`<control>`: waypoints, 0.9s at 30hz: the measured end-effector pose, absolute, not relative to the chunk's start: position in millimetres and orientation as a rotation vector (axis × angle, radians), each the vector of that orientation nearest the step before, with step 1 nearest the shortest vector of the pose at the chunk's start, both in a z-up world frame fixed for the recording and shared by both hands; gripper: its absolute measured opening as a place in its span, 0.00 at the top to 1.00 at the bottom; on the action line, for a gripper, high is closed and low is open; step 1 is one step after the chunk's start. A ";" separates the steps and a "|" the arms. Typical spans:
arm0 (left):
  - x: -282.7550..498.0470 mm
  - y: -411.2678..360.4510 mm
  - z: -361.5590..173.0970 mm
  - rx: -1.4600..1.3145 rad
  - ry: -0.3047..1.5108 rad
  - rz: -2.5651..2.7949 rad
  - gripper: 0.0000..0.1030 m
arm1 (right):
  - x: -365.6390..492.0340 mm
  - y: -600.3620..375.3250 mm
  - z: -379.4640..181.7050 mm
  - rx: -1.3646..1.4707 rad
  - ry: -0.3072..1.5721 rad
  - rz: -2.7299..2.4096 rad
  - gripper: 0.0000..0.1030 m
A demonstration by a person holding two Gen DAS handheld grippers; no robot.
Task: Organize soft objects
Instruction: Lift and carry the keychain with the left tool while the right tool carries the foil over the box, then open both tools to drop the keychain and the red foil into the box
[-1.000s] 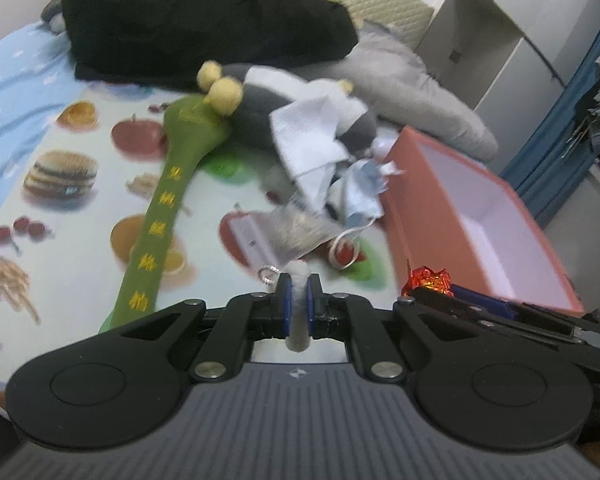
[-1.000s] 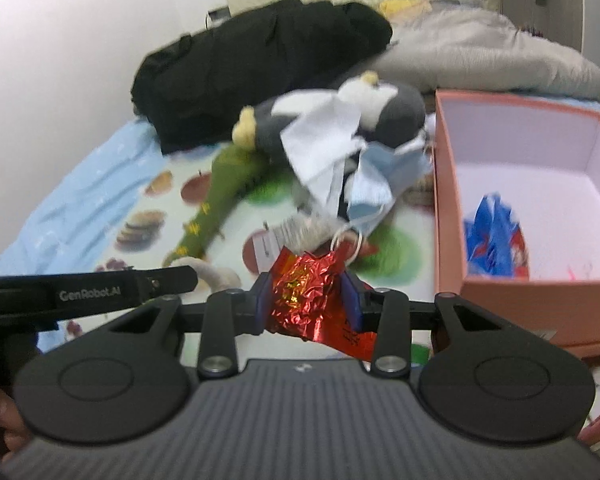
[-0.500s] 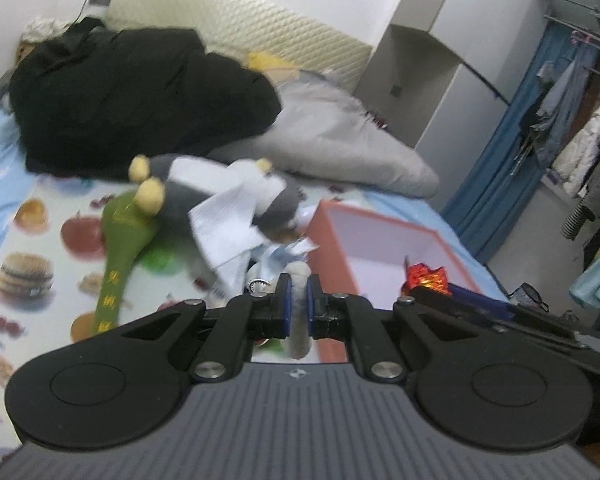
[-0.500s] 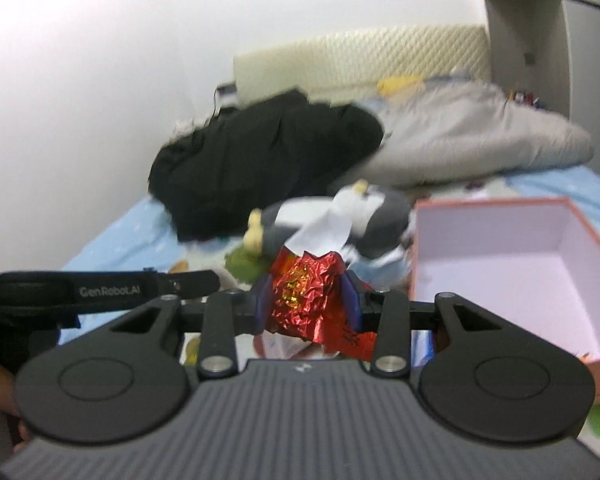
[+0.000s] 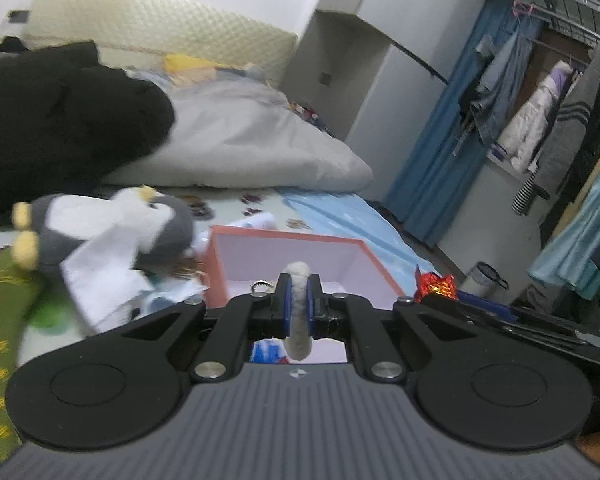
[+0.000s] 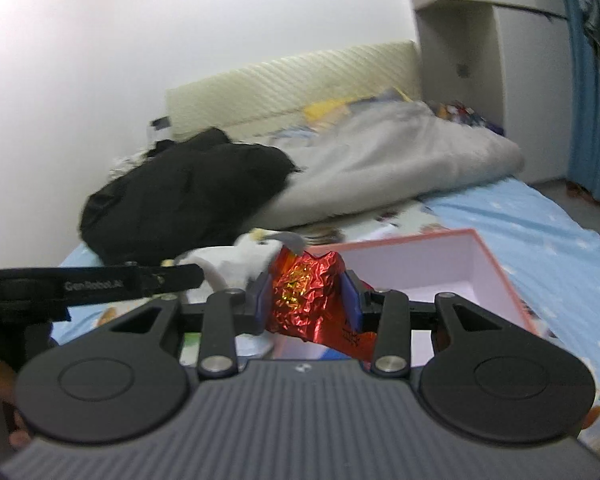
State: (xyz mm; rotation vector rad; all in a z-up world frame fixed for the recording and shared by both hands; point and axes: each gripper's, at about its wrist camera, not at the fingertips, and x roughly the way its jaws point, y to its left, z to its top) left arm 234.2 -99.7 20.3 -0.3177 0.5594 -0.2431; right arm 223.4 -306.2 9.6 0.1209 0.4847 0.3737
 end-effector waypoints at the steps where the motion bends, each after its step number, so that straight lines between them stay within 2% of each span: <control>1: 245.3 -104.5 18.6 -0.315 0.571 -0.249 0.91 | 232.7 -315.4 7.0 0.123 0.500 0.352 0.60; 9: 322.0 -142.8 -13.0 -0.208 0.672 -0.247 0.91 | 292.8 -357.3 -33.2 0.095 0.658 0.233 0.60; 16: 371.3 -155.7 -60.1 -0.211 0.864 -0.267 0.91 | 332.0 -369.9 -83.9 0.087 0.815 0.188 0.60; 26: 388.8 -165.0 -93.1 -0.216 0.980 -0.300 0.91 | 341.6 -379.2 -127.1 0.140 0.930 0.138 0.58; 27: 389.9 -166.0 -93.8 -0.212 0.988 -0.303 0.85 | 341.8 -380.8 -127.4 0.149 0.936 0.141 0.58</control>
